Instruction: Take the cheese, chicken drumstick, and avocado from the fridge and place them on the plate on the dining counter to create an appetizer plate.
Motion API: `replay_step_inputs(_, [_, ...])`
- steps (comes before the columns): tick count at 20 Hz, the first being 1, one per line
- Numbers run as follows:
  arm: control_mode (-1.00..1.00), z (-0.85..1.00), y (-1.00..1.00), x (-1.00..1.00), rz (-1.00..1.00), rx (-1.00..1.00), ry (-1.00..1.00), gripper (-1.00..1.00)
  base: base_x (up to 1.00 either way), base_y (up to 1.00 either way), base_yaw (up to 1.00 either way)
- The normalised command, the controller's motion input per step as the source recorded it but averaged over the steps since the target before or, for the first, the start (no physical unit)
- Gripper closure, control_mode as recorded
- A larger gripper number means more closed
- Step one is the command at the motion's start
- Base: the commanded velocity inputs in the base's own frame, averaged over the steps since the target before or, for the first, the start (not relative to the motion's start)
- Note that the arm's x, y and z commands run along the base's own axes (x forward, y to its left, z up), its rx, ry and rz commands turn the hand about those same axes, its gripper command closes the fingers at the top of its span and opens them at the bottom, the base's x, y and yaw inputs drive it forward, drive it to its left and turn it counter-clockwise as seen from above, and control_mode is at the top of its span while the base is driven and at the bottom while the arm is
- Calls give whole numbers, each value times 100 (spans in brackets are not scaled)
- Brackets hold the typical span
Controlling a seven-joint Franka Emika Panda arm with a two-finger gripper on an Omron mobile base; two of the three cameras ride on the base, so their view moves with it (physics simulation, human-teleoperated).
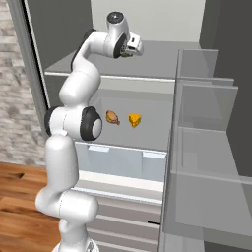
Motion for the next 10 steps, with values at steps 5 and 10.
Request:
replay_step_inputs(5, [-100, -43, 0, 0, -4, 0, 0, 100, 0, 0, 0])
replay_step_inputs(10, [-100, -25, -23, -25, -5, 0, -10, 100, 0, 0, 0])
